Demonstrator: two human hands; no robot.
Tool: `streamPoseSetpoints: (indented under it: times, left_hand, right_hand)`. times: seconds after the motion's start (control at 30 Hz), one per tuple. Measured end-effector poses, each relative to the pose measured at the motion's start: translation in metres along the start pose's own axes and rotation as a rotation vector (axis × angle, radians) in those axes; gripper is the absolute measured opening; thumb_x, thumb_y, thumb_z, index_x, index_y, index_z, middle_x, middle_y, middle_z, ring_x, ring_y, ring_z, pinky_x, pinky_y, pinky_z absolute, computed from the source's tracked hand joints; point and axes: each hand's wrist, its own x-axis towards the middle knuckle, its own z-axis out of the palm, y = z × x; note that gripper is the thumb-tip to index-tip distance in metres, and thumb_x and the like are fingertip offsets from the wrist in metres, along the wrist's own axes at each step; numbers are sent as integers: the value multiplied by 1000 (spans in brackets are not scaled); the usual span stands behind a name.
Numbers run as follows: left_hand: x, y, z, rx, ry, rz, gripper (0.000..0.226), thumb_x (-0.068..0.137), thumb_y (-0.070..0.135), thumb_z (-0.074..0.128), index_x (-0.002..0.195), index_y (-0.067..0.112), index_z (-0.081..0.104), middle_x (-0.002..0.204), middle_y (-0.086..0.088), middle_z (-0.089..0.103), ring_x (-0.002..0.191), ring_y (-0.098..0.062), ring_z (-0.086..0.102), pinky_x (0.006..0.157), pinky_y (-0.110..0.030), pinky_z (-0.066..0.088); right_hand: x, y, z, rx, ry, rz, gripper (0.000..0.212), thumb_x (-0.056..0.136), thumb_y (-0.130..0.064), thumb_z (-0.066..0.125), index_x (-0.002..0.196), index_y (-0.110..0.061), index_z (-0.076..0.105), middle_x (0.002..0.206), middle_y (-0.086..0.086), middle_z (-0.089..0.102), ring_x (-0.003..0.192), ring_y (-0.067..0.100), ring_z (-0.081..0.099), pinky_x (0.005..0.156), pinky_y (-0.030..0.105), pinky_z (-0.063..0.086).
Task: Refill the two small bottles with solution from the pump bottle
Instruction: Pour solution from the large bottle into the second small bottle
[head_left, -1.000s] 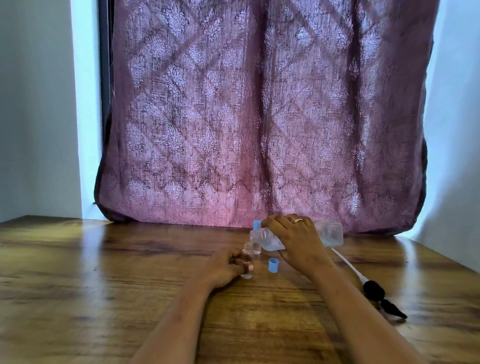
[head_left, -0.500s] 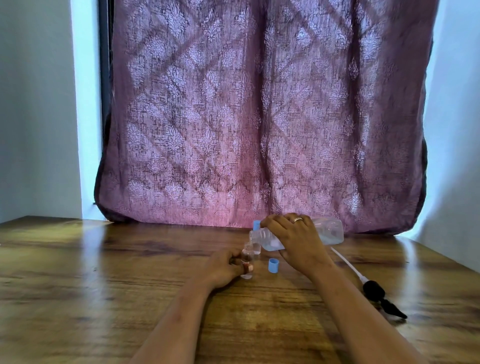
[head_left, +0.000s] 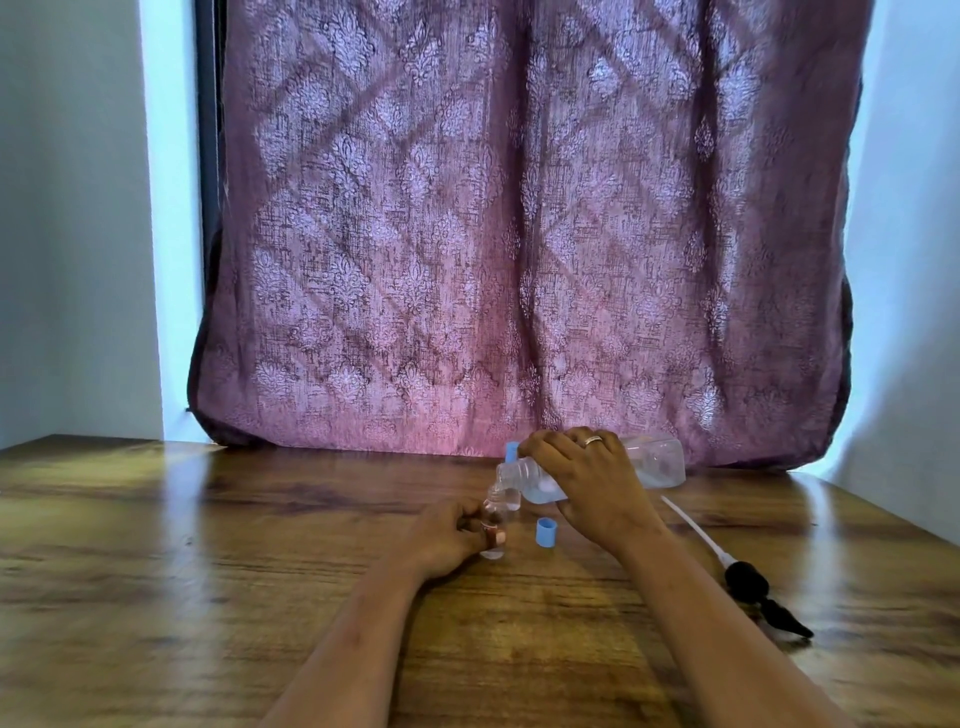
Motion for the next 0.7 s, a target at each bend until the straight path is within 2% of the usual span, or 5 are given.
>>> streamPoseSetpoints:
  times: [0.17,0.3,0.37,0.5,0.7]
  left_hand:
    - [0,0,0,11,4,-9,11,81,35,72,89,39,64,100,6,69,96,-12,63,84,-27,49]
    - [0,-1,0,20,21,14,21,81,34,72,101,30,69,103,-4,71,99,-20,65,94,-39,51]
    - [0,-1,0,33,23,9,22,81,35,72,103,31,68,102,0,71,97,-16,65,92,-35,51]
    - [-2,2,-1,36,15,-3,15,82,36,71,96,38,64,98,9,68,89,-3,60,75,-17,46]
    - [-4,5,-2,47,9,-9,23,83,37,70,105,35,64,106,4,67,95,-7,59,80,-21,46]
  right_hand:
    - [1,0,0,8,1,2,72,51,-1,71,113,-31,51,114,-12,60,91,21,60,76,36,45]
    - [1,0,0,19,3,9,67,54,-5,73,113,-31,52,113,-13,60,91,20,60,76,35,43]
    - [1,0,0,22,5,12,68,53,-5,74,112,-31,52,112,-13,61,89,20,60,75,35,44]
    - [1,-1,-1,23,12,10,66,54,-6,75,111,-31,54,111,-13,62,90,20,61,75,36,44]
    - [1,-1,-2,19,10,6,66,55,-4,73,112,-30,53,112,-12,61,91,20,60,76,36,44]
